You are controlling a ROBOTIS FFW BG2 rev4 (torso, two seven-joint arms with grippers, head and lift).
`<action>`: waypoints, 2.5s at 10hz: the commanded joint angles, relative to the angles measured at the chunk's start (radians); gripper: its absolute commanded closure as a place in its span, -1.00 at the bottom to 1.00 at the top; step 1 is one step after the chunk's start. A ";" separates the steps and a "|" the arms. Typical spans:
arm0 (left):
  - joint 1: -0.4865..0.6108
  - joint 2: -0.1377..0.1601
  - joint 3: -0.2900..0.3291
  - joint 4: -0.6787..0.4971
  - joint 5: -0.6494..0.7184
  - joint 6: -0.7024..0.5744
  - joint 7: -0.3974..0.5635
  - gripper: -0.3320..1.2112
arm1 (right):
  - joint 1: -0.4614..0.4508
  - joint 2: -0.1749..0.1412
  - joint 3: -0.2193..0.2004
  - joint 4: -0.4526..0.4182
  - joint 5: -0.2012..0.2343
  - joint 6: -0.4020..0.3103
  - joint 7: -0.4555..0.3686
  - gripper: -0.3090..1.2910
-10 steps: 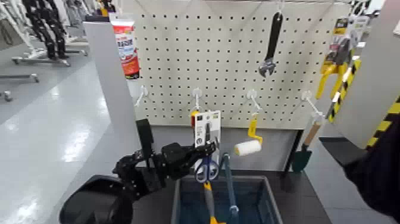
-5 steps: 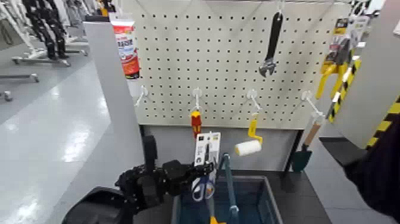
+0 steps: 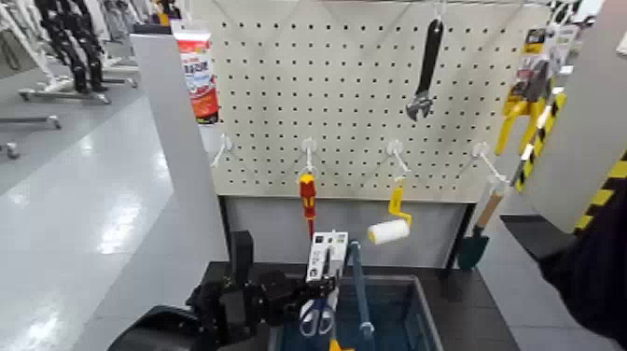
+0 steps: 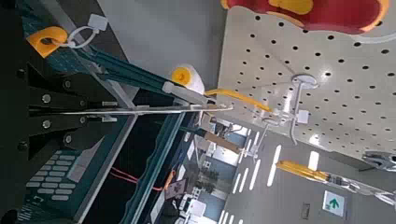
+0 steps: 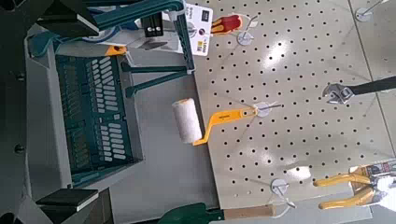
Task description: Put the blue scissors into the crate.
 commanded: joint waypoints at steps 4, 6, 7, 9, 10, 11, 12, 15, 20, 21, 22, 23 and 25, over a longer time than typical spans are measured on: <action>-0.005 -0.003 0.000 -0.002 -0.048 -0.005 0.005 -0.67 | 0.000 0.000 0.000 0.001 -0.003 -0.005 0.002 -0.51; -0.005 -0.003 0.001 -0.022 -0.048 -0.007 0.008 -0.68 | 0.001 0.000 0.000 0.001 -0.005 -0.006 0.002 -0.51; -0.003 -0.003 0.001 -0.022 -0.050 -0.007 0.008 -0.68 | 0.001 0.000 -0.002 0.001 -0.003 -0.009 0.002 -0.51; 0.004 -0.003 0.009 -0.048 -0.070 -0.015 0.011 -0.68 | 0.003 -0.002 -0.002 -0.001 -0.006 -0.012 0.002 -0.51; 0.036 -0.002 0.034 -0.115 -0.116 -0.021 0.054 -0.67 | 0.003 -0.003 -0.002 -0.001 -0.008 -0.015 0.002 -0.51; 0.087 0.004 0.061 -0.177 -0.139 -0.019 0.103 -0.64 | 0.003 -0.006 0.000 -0.004 -0.008 -0.017 0.004 -0.51; 0.138 0.004 0.098 -0.232 -0.178 -0.010 0.118 -0.63 | 0.005 -0.009 0.000 -0.008 -0.008 -0.015 0.005 -0.51; 0.303 0.009 0.178 -0.349 -0.266 -0.070 0.288 -0.61 | 0.020 -0.009 -0.008 -0.033 -0.006 0.004 -0.004 -0.53; 0.613 -0.080 0.316 -0.379 -0.359 -0.443 0.661 -0.55 | 0.037 -0.017 -0.005 -0.044 -0.008 0.009 -0.036 -0.56; 0.665 -0.092 0.313 -0.390 -0.359 -0.518 0.793 -0.55 | 0.043 -0.014 -0.009 -0.047 -0.006 0.009 -0.044 -0.56; 0.682 -0.108 0.340 -0.398 -0.359 -0.513 0.767 -0.52 | 0.046 -0.011 -0.011 -0.051 0.000 0.014 -0.045 -0.56; 0.693 -0.108 0.359 -0.407 -0.361 -0.510 0.735 -0.52 | 0.048 -0.015 -0.009 -0.056 0.006 0.017 -0.050 -0.56; 0.721 -0.103 0.367 -0.427 -0.356 -0.505 0.733 -0.51 | 0.049 -0.031 -0.003 -0.081 0.015 0.054 -0.058 -0.56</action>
